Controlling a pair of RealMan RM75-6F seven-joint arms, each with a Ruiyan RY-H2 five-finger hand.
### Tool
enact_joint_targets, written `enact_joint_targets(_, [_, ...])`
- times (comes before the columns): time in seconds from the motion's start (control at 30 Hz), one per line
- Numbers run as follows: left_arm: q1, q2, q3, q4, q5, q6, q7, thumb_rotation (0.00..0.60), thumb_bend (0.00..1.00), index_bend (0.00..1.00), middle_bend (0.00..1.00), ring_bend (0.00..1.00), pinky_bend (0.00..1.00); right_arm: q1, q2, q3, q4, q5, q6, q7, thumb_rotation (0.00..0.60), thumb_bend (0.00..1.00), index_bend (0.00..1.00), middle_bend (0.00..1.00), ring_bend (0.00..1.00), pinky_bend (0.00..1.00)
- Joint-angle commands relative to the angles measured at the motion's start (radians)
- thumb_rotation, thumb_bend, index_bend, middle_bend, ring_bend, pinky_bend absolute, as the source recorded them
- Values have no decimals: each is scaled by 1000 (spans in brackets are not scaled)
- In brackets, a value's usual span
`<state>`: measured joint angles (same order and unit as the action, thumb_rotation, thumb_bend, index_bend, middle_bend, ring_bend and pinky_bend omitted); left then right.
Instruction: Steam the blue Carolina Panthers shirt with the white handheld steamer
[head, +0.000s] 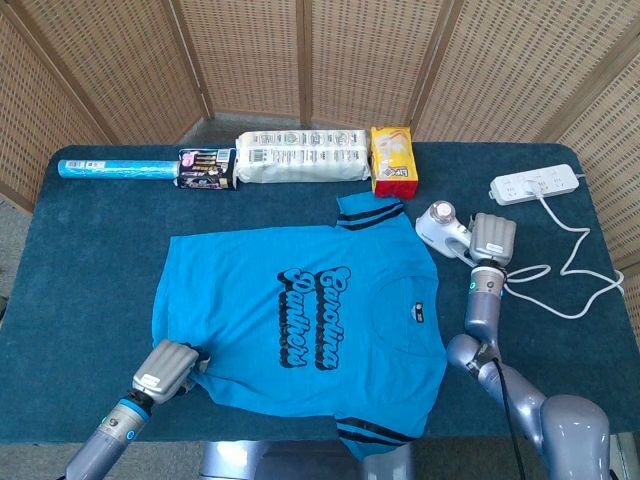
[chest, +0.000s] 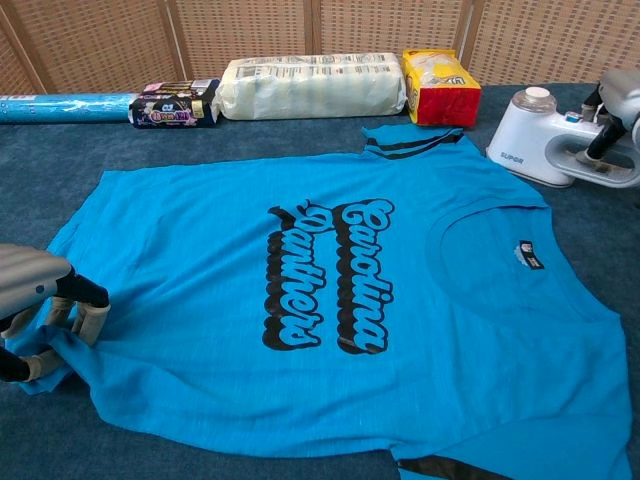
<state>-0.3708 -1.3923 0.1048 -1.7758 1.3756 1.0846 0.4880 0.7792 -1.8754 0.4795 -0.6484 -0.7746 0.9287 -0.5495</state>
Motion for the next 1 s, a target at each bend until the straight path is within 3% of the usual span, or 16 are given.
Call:
enact_joint_targets(0.03, [0,-1,-1,1,-1,0,0,600,430,570,626,566,648,-3,4,-1,-5,1,-5,4,600,288,398,471,436,362])
enact_joint_targets(0.27, [0,0,-2,2,1,3,0,600,430,571,626,567,648,-11,16,-6,-19,-10,-2,26,600,288,205,335,292,259])
enact_joint_targets(0.47, [1,2,-3,3,3,9,-3,600,430,570,626,563,642,-30,34,-15,-50,-22,8,47,600,288,150,298,251,200])
enact_joint_targets(0.57, [2,10,2,-6,7,8,-3,600,424,569,614,501,587,-43,48,-25,-82,-35,17,58,600,289,145,296,247,196])
enact_joint_targets(0.7, [6,40,7,-32,19,22,-4,600,377,466,503,377,489,-67,80,-39,-147,-59,45,74,600,289,139,296,247,193])
enact_joint_targets(1.0, [22,79,10,-54,36,54,-17,600,307,275,345,243,407,-105,142,-62,-280,-80,93,77,600,291,139,298,248,191])
